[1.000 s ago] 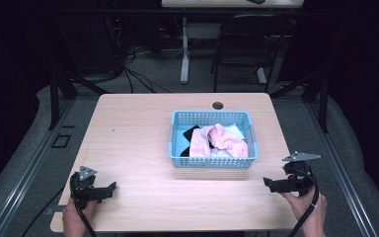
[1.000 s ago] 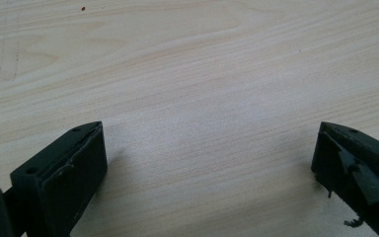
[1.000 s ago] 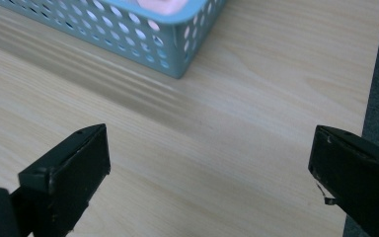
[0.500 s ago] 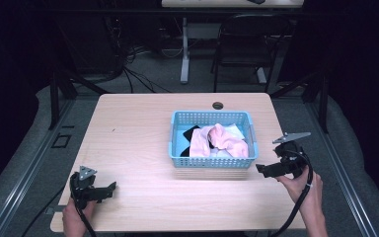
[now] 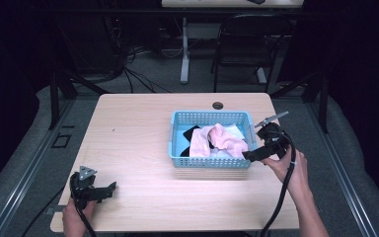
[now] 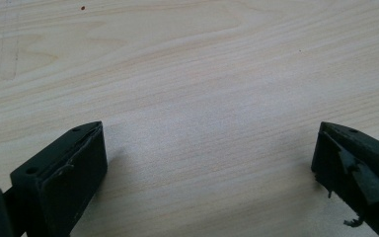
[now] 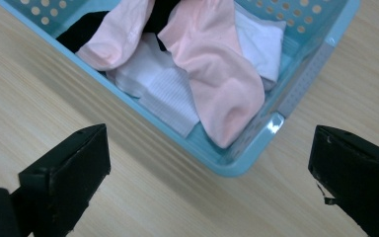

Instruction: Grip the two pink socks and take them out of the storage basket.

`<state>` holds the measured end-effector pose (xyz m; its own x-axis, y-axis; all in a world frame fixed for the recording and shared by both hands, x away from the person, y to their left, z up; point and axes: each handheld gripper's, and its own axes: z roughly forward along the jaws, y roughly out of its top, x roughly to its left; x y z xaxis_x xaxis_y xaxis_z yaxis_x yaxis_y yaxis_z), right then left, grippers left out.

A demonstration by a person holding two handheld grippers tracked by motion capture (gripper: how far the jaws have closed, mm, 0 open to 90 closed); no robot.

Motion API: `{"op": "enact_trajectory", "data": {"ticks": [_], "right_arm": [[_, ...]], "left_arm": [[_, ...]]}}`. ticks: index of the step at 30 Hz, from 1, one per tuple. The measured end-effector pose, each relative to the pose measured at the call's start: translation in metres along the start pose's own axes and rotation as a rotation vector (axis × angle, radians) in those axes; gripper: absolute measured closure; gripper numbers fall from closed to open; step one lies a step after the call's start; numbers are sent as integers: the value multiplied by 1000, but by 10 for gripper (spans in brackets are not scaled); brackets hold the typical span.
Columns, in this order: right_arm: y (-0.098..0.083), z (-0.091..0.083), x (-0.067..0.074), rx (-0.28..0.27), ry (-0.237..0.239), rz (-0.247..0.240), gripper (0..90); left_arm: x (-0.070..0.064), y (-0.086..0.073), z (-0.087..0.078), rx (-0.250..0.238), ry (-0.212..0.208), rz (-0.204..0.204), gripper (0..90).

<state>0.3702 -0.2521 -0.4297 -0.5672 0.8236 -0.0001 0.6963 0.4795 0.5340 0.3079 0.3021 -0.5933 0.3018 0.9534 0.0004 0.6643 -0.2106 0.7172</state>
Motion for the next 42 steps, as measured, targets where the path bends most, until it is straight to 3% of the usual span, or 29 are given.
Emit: {"op": "enact_trajectory", "data": {"ticks": [8, 14, 23, 24, 27, 30, 34, 38, 42], "right_arm": [[30, 12, 4, 17, 45, -32, 30], [49, 32, 3, 39, 81, -39, 46], [64, 69, -3, 129, 118, -33, 88], [67, 81, -4, 155, 126, -31, 99], [68, 94, -2, 181, 126, -14, 147], [72, 105, -2, 228, 115, -41, 230], [74, 120, -3, 258, 114, -27, 279], [75, 134, -6, 290, 88, -17, 308], [75, 144, -7, 319, 64, -8, 420]], "left_arm": [[0, 0, 0, 1, 0, 0, 5], [0, 0, 0, 0, 2, 1, 5], [0, 0, 0, 0, 3, 2, 5], [0, 0, 0, 0, 3, 3, 5], [-1, 0, 0, -1, 4, 1, 5], [-1, 0, 0, 0, 3, 2, 5], [-1, 0, 0, 0, 4, 2, 5], [-1, 0, 0, 0, 4, 3, 5], [-1, 0, -1, 0, 4, 3, 5]]}}
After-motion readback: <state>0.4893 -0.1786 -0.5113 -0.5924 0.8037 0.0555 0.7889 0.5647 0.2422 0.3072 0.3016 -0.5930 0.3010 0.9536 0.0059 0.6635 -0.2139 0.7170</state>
